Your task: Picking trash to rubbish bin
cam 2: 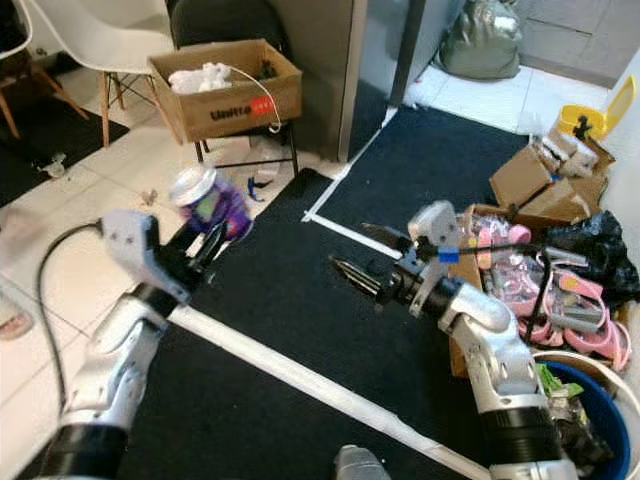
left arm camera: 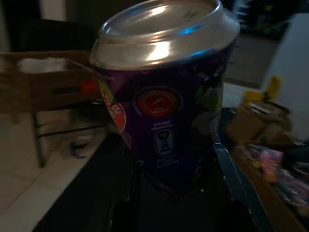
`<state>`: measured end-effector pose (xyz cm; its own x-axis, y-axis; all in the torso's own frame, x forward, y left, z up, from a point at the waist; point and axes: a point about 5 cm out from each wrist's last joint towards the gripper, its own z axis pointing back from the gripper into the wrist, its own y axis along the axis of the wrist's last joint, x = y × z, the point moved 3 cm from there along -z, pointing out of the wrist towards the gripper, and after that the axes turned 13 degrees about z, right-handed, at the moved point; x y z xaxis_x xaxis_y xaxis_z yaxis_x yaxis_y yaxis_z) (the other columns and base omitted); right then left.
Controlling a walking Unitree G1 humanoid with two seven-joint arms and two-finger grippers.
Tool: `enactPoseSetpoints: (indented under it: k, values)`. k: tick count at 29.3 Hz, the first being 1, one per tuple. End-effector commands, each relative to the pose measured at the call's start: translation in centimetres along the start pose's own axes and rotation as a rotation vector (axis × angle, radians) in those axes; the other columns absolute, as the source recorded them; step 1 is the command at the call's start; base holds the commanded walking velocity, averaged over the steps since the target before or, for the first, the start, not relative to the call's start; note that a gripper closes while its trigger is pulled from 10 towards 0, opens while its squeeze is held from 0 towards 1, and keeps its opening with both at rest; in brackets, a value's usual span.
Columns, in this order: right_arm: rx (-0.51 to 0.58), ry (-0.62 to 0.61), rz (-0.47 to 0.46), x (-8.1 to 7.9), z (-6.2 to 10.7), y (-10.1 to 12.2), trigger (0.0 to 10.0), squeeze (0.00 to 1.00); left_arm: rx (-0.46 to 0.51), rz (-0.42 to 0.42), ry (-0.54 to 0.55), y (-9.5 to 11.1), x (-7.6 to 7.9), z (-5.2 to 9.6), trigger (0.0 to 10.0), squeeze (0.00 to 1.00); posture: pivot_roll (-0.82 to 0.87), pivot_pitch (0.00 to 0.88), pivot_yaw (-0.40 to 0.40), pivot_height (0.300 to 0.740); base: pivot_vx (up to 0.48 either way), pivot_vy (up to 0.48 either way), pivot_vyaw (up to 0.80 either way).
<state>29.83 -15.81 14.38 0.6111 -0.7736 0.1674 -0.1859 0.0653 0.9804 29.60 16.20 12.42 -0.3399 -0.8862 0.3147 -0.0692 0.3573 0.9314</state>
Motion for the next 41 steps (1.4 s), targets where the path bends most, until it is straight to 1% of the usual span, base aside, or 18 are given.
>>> enactPoseSetpoints:
  k: [1, 2, 3, 4, 5, 7, 8, 11, 12, 13, 15, 18, 19, 21, 25, 41]
  values:
    - [0.011, -0.059, -0.021, 0.2, 0.8, 0.1, 10.0, 0.0, 0.013, -0.008, 0.016, 0.1, 0.0, 0.1, 10.0, 0.0, -0.04, 0.0, -0.029, 0.74, 0.0, 0.0, 0.0]
    - [-0.008, -0.065, -0.004, 0.1, 1.3, -0.5, 10.0, 0.0, 0.013, -0.007, 0.028, -0.1, -0.2, -0.1, 10.0, 0.0, -0.04, 0.0, -0.024, 0.74, 0.0, 0.0, 0.0]
    - [-0.008, -0.065, -0.004, 0.1, 1.3, -0.5, 10.0, 0.0, 0.013, -0.007, 0.028, -0.1, -0.2, -0.1, 10.0, 0.0, -0.04, 0.0, -0.024, 0.74, 0.0, 0.0, 0.0]
    - [-0.016, -0.059, 0.002, 0.1, 1.5, -0.8, 10.0, 0.0, 0.018, -0.003, 0.023, -0.1, -0.2, -0.5, 10.0, 0.0, -0.05, 0.0, -0.023, 0.74, 0.0, 0.0, 0.0]
    - [-0.009, -0.058, 0.002, 0.4, 1.3, -0.8, 10.0, 0.0, 0.018, -0.013, 0.01, 0.0, -0.1, -1.0, 10.0, 0.0, -0.04, 0.0, -0.024, 0.74, 0.0, 0.0, 0.0]
    - [0.029, -0.066, 0.009, 1.3, 0.4, -0.1, 10.0, 0.0, 0.029, -0.019, -0.011, 0.5, 0.0, -1.6, 10.0, 0.0, -0.04, 0.0, -0.021, 0.74, 0.0, 0.0, 0.0]
    - [0.043, -0.07, 0.009, 1.5, -0.1, 0.2, 10.0, 0.0, 0.029, -0.021, -0.008, 0.6, -0.1, -1.6, 10.0, 0.0, -0.04, 0.0, -0.016, 0.74, 0.0, 0.0, 0.0]
    - [0.049, -0.07, 0.008, 1.6, -0.3, 0.4, 10.0, 0.0, 0.029, -0.019, -0.004, 0.7, -0.3, -1.6, 10.0, 0.0, -0.04, 0.0, -0.017, 0.74, 0.0, 0.0, 0.0]
    - [0.047, -0.071, -0.005, 1.3, -0.6, 0.5, 10.0, 0.0, 0.025, 0.011, -0.005, 0.6, -0.2, -1.3, 10.0, 0.0, -0.04, 0.0, -0.018, 0.74, 0.0, 0.0, 0.0]
    - [0.047, -0.071, -0.005, 1.3, -0.6, 0.5, 10.0, 0.0, 0.025, 0.011, -0.005, 0.6, -0.2, -1.3, 10.0, 0.0, -0.04, 0.0, -0.018, 0.74, 0.0, 0.0, 0.0]
    - [0.044, -0.061, -0.02, 0.5, -0.9, 0.4, 10.0, 0.0, 0.028, 0.068, -0.022, 0.5, 0.2, -1.2, 10.0, 0.0, -0.04, 0.0, -0.015, 0.74, 0.0, 0.0, 0.0]
    - [0.043, -0.053, -0.026, 0.1, -1.0, 0.3, 10.0, 0.0, 0.03, 0.09, -0.037, 0.5, 0.4, -1.3, 10.0, 0.0, -0.04, 0.0, -0.016, 0.74, 0.0, 0.0, 0.0]
    - [0.04, -0.046, -0.026, -0.2, -1.1, 0.2, 10.0, 0.0, 0.025, 0.115, -0.057, 0.3, 0.7, -1.3, 10.0, 0.0, -0.04, 0.0, -0.014, 0.74, 0.0, 0.0, 0.0]
    - [0.037, -0.039, -0.025, -0.4, -1.2, 0.1, 10.0, 0.0, 0.022, 0.139, -0.078, -0.1, 1.0, -1.5, 10.0, 0.0, -0.04, 0.0, -0.017, 0.74, 0.0, 0.0, 0.0]
    - [0.04, -0.028, -0.024, -0.5, -1.4, 0.0, 10.0, 0.0, 0.023, 0.144, -0.088, -0.3, 1.1, -1.6, 10.0, 0.0, -0.05, 0.0, -0.019, 0.74, 0.061, 0.0, 0.0]
    - [0.016, -0.018, -0.035, -0.7, -1.5, -0.4, 10.0, 0.0, 0.006, 0.155, -0.122, -0.6, 1.3, -1.6, 10.0, 0.0, -0.04, 0.0, -0.025, 0.74, 0.299, 0.0, 0.0]
